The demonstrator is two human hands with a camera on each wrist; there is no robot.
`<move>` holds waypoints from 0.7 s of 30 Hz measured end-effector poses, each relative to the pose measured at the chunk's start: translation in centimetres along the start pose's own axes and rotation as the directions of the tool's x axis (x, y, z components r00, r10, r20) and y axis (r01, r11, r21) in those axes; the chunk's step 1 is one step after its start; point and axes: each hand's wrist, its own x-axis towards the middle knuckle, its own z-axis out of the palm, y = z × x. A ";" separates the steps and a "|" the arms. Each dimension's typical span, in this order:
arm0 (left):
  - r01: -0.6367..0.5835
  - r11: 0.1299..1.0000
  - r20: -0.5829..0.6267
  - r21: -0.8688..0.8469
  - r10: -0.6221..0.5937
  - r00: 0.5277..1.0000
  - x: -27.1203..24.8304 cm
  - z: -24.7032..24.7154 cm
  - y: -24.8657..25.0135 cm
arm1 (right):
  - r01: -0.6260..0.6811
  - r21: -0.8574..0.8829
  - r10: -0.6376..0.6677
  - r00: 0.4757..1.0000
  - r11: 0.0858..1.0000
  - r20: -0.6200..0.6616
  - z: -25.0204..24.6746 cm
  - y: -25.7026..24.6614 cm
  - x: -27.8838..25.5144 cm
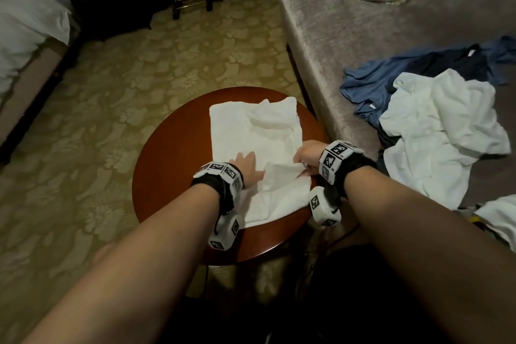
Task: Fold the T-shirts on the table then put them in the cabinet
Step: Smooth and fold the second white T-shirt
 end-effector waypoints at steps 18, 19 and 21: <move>-0.109 0.994 0.095 0.004 0.108 0.990 1.2 0.0 -9.4 | 0.099 -0.788 -0.308 0.944 0.607 -0.119 6.2 -6.5 3.4; -0.113 0.994 0.108 0.001 0.113 0.988 1.1 0.0 -9.6 | 0.001 -0.806 -0.290 0.933 0.592 -0.212 5.6 -6.5 3.7; -0.115 0.993 0.113 -0.026 0.117 0.987 0.9 -0.1 -9.7 | -0.155 -0.727 -0.198 0.905 0.669 -0.376 4.2 -6.1 3.7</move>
